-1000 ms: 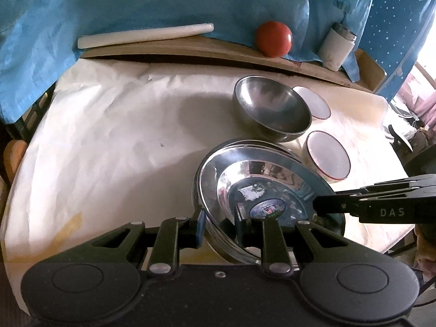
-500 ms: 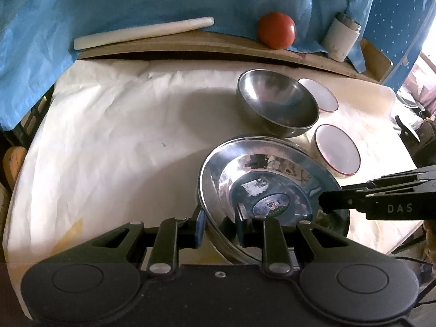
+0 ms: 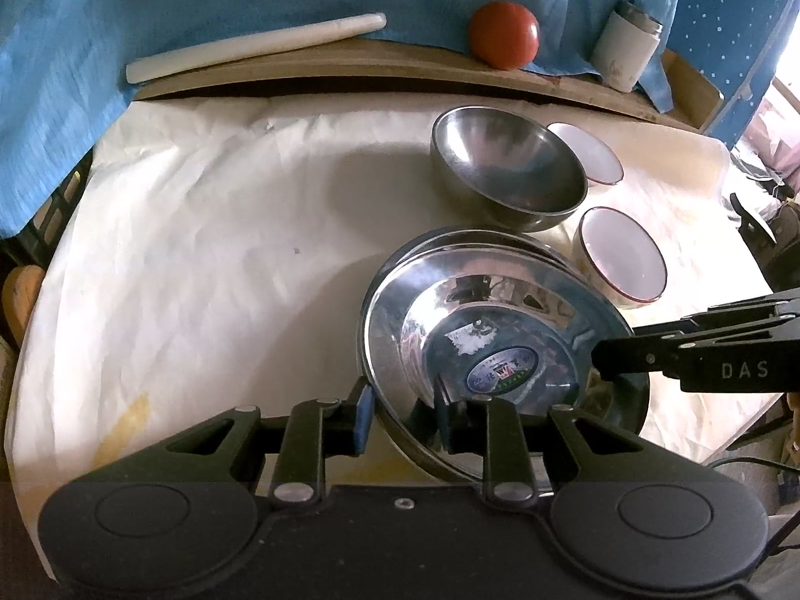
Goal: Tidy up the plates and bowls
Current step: 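Open both tools to release the dark-centred plate on the stack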
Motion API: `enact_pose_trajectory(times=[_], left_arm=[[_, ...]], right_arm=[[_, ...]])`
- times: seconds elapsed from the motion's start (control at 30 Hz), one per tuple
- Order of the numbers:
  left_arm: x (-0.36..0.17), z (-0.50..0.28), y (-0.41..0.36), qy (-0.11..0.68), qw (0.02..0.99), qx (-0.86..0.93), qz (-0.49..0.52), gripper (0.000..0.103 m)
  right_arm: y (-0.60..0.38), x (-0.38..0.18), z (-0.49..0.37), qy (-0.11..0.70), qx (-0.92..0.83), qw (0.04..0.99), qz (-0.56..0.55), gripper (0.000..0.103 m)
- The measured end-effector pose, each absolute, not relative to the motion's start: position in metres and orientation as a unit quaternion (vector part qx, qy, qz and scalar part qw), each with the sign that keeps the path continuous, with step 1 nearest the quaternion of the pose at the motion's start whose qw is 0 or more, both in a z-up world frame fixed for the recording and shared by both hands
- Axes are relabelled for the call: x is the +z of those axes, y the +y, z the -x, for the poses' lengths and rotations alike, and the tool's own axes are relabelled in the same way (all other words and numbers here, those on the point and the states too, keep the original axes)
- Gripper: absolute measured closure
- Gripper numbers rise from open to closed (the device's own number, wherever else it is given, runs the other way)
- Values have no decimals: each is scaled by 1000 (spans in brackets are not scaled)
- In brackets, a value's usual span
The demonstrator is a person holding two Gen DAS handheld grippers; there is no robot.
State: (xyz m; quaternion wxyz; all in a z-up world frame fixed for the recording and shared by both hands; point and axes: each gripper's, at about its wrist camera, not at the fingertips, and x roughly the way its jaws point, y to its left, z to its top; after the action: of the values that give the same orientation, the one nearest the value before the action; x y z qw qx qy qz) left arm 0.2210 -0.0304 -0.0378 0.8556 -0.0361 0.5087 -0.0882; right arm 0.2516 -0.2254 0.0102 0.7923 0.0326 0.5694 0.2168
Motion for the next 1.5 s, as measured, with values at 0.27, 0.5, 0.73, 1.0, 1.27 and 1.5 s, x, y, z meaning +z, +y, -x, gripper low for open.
enact_pose_trajectory(times=[0.27, 0.5, 0.73, 1.0, 1.27, 1.5], left_arm=[[-39, -220, -33, 513, 854, -85, 31, 74], [-40, -220, -37, 518, 851, -84, 17, 73], [-40, -218, -36, 519, 850, -86, 16, 71], [-29, -212, -30, 494, 866, -75, 16, 32], [-18, -211, -22, 462, 884, -60, 22, 10], [-11, -210, -18, 432, 898, -79, 29, 1]], right_arm=[[-226, 10, -252, 569, 217, 792, -33, 75], [-225, 11, -251, 566, 220, 794, -33, 73], [-226, 12, -251, 563, 223, 795, -32, 70], [-225, 15, -249, 559, 221, 798, -32, 62], [-228, 22, -241, 544, 205, 812, -43, 30], [-237, 27, -228, 525, 167, 832, -67, 1]])
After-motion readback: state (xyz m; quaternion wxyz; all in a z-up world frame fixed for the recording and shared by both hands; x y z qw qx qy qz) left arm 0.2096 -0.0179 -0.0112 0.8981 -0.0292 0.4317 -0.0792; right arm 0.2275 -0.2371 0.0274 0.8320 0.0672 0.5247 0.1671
